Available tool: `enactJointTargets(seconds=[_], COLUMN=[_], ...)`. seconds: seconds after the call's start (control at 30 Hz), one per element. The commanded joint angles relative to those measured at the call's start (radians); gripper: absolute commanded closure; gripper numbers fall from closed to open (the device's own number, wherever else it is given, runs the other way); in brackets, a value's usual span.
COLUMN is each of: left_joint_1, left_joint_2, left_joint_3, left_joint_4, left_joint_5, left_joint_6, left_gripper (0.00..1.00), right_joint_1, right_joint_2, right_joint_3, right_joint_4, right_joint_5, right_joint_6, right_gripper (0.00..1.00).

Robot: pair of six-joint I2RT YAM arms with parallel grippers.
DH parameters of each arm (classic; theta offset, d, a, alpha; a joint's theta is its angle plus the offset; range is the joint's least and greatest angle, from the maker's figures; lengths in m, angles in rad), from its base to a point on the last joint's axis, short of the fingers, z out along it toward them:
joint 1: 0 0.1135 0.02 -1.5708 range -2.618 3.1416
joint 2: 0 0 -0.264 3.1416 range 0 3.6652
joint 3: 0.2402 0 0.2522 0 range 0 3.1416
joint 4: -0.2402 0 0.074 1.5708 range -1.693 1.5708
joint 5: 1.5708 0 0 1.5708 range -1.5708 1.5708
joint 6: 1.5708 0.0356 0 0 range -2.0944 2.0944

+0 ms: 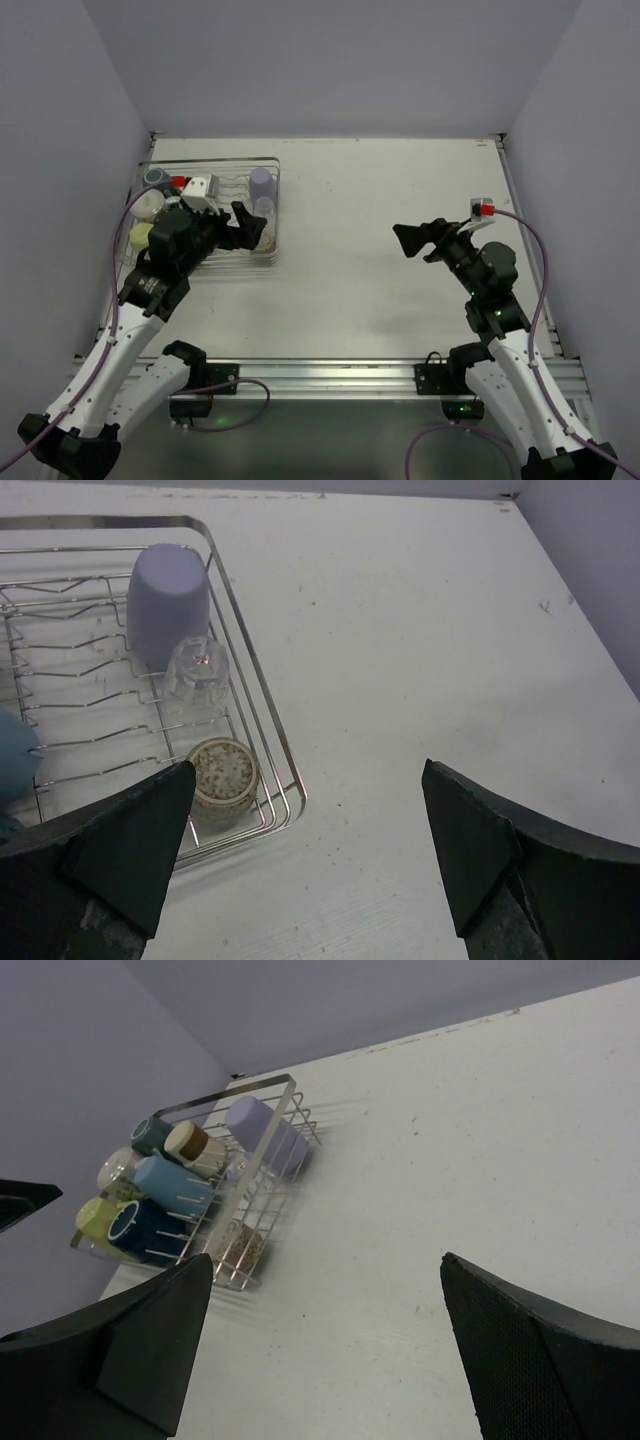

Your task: Unload the cups from the dish rack

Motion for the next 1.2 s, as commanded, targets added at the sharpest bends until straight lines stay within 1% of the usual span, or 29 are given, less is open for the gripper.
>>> enactJointTargets(seconds=[0.0,0.03,0.13,0.2,0.23,0.3,0.33,0.43,0.5,0.53,0.63,0.83,1.03,1.17], left_joint_1=[-0.005,-0.003,-0.005,-0.005,-0.005,-0.006,-0.006,-0.008,-0.008,-0.008,-0.006,-0.003,0.01,0.02], left_joint_2=[0.057,0.074,0.137,0.22,0.288,0.356,0.389,0.531,0.586,0.646,0.723,0.91,1.018,1.067], left_joint_3=[0.081,0.106,0.141,0.177,0.216,0.252,0.282,0.333,0.358,0.391,0.453,0.552,0.634,0.654], left_joint_4=[-0.021,-0.013,0.036,0.045,0.045,0.047,0.053,0.076,0.091,0.088,0.096,0.121,0.101,0.101], left_joint_5=[-0.069,-0.107,-0.141,-0.171,-0.2,-0.237,-0.283,-0.355,-0.376,-0.391,-0.434,-0.472,-0.457,-0.451], left_joint_6=[-0.03,-0.045,-0.076,-0.087,-0.095,-0.099,-0.101,-0.076,-0.062,-0.049,-0.021,0.063,0.09,0.091], left_gripper=[0.01,0.02,0.03,0.05,0.05,0.05,0.05,0.05,0.05,0.05,0.06,0.12,0.14,0.14], right_joint_1=[-0.006,-0.006,-0.006,-0.004,-0.004,-0.004,-0.005,-0.004,-0.004,-0.005,-0.004,-0.004,-0.004,-0.004], right_joint_2=[0.001,0.004,0.011,0.016,0.016,0.021,0.022,0.03,0.033,0.034,0.039,0.045,0.045,0.045], right_joint_3=[0.003,0.007,0.01,0.011,0.012,0.014,0.015,0.018,0.018,0.021,0.024,0.026,0.026,0.026], right_joint_4=[0.028,0.025,0.017,0.016,0.01,0.007,0.007,-0.001,-0.001,-0.004,-0.007,-0.009,-0.006,-0.004], right_joint_5=[0.015,0.015,0.012,0.012,0.013,0.012,0.01,0.008,0.007,0.004,-0.002,-0.021,-0.034,-0.038], right_joint_6=[-0.02,-0.021,-0.021,-0.021,-0.021,-0.021,-0.021,-0.024,-0.024,-0.027,-0.029,-0.029,-0.029,-0.029], right_gripper=[0.03,0.03,0.04,0.04,0.04,0.04,0.04,0.04,0.05,0.05,0.05,0.07,0.1,0.11])
